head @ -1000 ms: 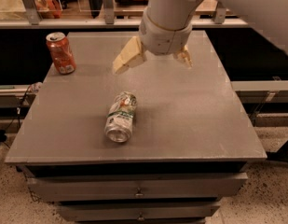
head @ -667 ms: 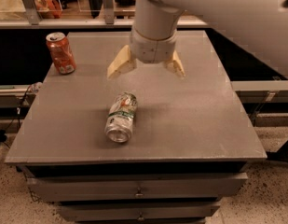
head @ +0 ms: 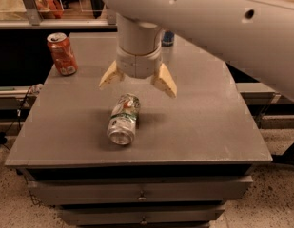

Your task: Place 7up can upright

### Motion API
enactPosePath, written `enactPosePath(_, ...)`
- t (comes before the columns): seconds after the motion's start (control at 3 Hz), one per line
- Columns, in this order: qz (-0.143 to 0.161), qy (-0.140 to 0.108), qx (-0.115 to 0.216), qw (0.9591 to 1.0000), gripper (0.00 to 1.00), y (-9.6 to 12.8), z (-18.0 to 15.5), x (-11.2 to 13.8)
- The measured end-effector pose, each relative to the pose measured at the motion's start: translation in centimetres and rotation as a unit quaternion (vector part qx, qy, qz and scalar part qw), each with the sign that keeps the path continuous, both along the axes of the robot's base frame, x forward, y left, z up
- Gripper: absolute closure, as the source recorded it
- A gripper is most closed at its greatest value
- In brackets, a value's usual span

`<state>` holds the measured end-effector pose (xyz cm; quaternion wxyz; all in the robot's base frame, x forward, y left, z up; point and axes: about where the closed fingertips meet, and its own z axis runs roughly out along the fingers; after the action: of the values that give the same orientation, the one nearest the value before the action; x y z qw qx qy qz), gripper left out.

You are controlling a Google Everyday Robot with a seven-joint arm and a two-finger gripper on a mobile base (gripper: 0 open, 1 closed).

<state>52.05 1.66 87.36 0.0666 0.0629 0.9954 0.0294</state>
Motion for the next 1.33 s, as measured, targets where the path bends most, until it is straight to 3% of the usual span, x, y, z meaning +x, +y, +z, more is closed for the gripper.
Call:
enactPosePath(0.33, 0.008, 0.01, 0.005, 0.9999, 0.0, 1.7, -1.5, -1.0)
enactPosePath(0.67, 0.048, 0.008, -0.006, 0.9988, 0.0, 3.3, -1.9, -1.0)
enactPosePath(1.0, 0.073, 0.003, -0.028, 0.997, 0.13, 4.0, -1.8, -1.0)
enactPosePath(1.33, 0.076, 0.006, -0.045, 0.9961, 0.36, 4.0, -2.1, -1.3)
